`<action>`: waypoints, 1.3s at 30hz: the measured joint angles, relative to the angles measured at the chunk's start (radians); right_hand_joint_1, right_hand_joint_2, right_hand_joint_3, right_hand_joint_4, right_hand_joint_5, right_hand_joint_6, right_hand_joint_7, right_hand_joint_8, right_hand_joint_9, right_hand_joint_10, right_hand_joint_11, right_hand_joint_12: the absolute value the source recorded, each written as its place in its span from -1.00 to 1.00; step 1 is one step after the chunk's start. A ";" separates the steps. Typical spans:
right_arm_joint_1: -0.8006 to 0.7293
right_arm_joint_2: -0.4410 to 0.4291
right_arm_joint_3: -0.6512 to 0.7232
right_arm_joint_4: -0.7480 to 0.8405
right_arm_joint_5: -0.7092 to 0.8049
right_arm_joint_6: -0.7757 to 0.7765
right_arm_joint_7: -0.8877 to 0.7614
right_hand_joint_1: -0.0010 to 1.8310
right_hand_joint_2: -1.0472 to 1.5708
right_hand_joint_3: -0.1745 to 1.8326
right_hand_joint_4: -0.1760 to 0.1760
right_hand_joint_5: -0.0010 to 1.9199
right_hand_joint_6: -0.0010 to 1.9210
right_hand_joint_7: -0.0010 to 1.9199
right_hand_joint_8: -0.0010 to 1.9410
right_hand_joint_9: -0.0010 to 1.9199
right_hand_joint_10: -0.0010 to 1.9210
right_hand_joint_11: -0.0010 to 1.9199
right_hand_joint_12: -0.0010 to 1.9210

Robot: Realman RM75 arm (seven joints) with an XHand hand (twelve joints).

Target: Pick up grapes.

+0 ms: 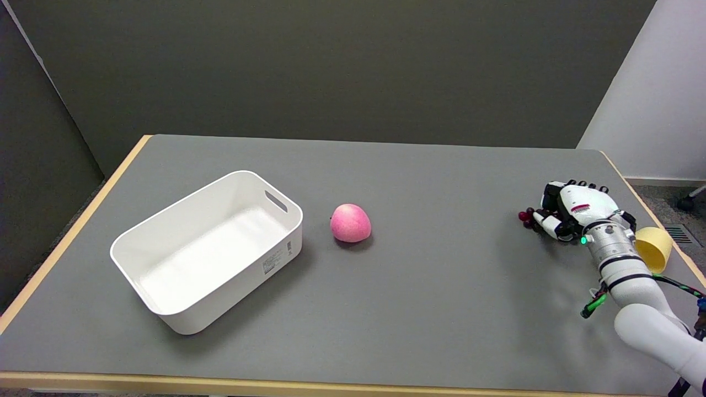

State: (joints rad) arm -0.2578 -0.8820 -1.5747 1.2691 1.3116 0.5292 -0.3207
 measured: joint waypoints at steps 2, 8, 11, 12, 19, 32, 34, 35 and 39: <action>0.005 0.000 -0.004 -0.002 -0.003 -0.001 0.000 0.26 0.72 -0.64 -0.53 -0.45 0.72 -0.16 0.35 -0.28 0.31 -0.50 0.97; 0.024 0.000 -0.021 -0.013 -0.012 -0.003 0.001 0.28 0.70 -0.64 -0.63 -0.42 0.61 -0.12 0.40 -0.20 0.40 -0.43 1.00; 0.033 0.000 -0.028 -0.018 -0.015 -0.003 0.001 0.28 0.68 -0.58 -0.57 -0.40 0.60 -0.12 0.41 -0.19 0.46 -0.39 1.00; 0.036 0.000 -0.031 -0.019 -0.017 -0.003 0.001 0.28 0.67 -0.57 -0.56 -0.40 0.60 -0.11 0.41 -0.19 0.47 -0.38 1.00; 0.051 0.002 -0.043 -0.022 -0.038 -0.003 0.002 0.29 0.62 -0.43 -0.69 -0.40 0.61 -0.10 0.43 -0.21 0.55 -0.29 1.00; 0.083 0.005 -0.057 0.010 -0.087 -0.002 0.003 0.47 0.67 -0.62 -1.00 -0.42 0.55 -0.14 0.40 -0.21 0.59 -0.22 1.00; 0.089 0.005 -0.060 0.014 -0.092 0.000 0.003 0.47 0.67 -0.62 -1.00 -0.42 0.54 -0.14 0.40 -0.21 0.59 -0.22 1.00; 0.092 0.005 -0.061 0.016 -0.095 0.000 0.003 0.47 0.67 -0.62 -1.00 -0.42 0.54 -0.14 0.40 -0.21 0.59 -0.22 1.00; 0.105 0.005 -0.066 0.023 -0.104 0.001 0.003 0.47 0.67 -0.62 -1.00 -0.42 0.54 -0.14 0.40 -0.21 0.58 -0.21 1.00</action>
State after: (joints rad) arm -0.1524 -0.8772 -1.6402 1.2918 1.2080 0.5299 -0.3176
